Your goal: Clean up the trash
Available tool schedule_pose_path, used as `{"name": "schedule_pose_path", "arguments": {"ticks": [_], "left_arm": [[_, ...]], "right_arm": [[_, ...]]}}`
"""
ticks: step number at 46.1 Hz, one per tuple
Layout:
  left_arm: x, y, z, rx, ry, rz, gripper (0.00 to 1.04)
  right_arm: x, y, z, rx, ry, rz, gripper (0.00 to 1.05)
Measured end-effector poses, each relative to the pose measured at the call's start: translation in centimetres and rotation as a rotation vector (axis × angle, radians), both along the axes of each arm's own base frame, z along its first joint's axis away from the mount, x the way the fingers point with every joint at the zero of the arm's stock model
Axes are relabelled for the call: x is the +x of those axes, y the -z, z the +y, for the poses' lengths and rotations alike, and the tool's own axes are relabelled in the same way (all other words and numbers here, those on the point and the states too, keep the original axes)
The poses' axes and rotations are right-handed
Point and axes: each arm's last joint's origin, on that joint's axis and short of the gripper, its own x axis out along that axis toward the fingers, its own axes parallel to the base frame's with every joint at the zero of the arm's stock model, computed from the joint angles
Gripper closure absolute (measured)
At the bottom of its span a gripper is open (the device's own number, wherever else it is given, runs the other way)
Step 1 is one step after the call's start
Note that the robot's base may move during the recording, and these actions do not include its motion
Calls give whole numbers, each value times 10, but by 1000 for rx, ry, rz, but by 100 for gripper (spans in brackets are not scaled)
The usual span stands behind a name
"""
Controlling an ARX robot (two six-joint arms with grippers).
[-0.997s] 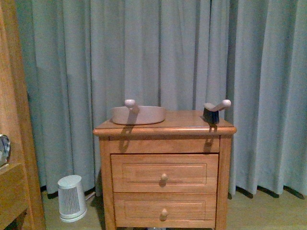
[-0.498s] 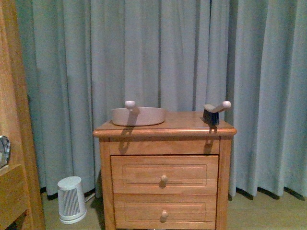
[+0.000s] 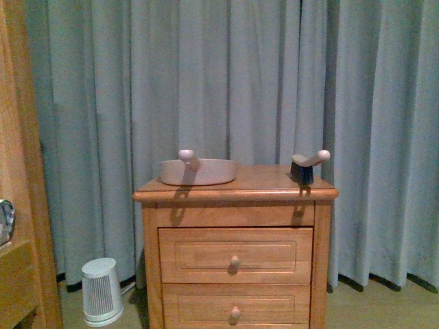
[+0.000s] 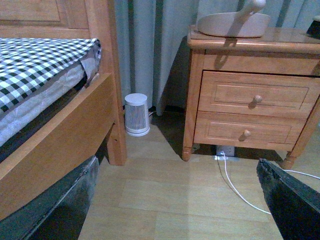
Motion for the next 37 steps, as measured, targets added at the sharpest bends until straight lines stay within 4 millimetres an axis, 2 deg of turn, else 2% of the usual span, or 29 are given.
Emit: {"name": "schedule_pose_path", "arguments": {"ticks": [37], "left_arm": [[0, 0, 0, 0, 0, 0, 8]], "right_arm": [[0, 0, 0, 0, 0, 0, 7]]}}
